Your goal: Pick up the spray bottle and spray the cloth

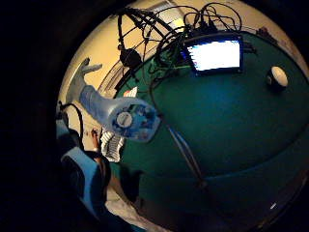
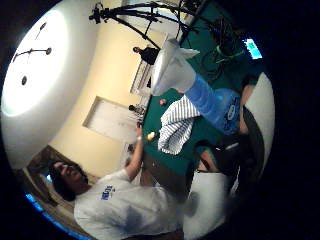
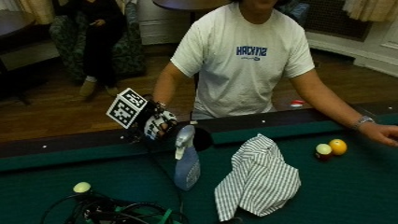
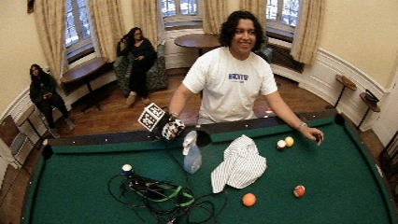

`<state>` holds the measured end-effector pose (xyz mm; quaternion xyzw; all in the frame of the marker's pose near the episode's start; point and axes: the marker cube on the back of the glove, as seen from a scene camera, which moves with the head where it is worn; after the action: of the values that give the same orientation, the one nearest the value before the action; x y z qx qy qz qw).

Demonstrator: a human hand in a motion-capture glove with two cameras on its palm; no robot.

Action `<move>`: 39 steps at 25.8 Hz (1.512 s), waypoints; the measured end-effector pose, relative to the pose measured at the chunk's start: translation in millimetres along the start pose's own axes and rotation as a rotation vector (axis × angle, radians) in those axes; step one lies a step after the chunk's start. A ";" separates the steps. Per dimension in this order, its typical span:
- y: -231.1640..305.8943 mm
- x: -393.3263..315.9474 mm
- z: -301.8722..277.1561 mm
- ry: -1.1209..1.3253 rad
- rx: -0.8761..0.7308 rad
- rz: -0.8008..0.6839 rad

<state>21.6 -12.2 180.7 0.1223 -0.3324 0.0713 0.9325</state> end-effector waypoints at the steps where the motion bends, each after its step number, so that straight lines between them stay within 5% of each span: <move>1: -0.1 -0.2 0.5 0.000 -0.001 0.000; 39: 0.9 0.7 24.6 0.003 -0.132 0.087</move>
<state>7.1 -18.1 199.8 0.0462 -0.3399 0.0899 0.9350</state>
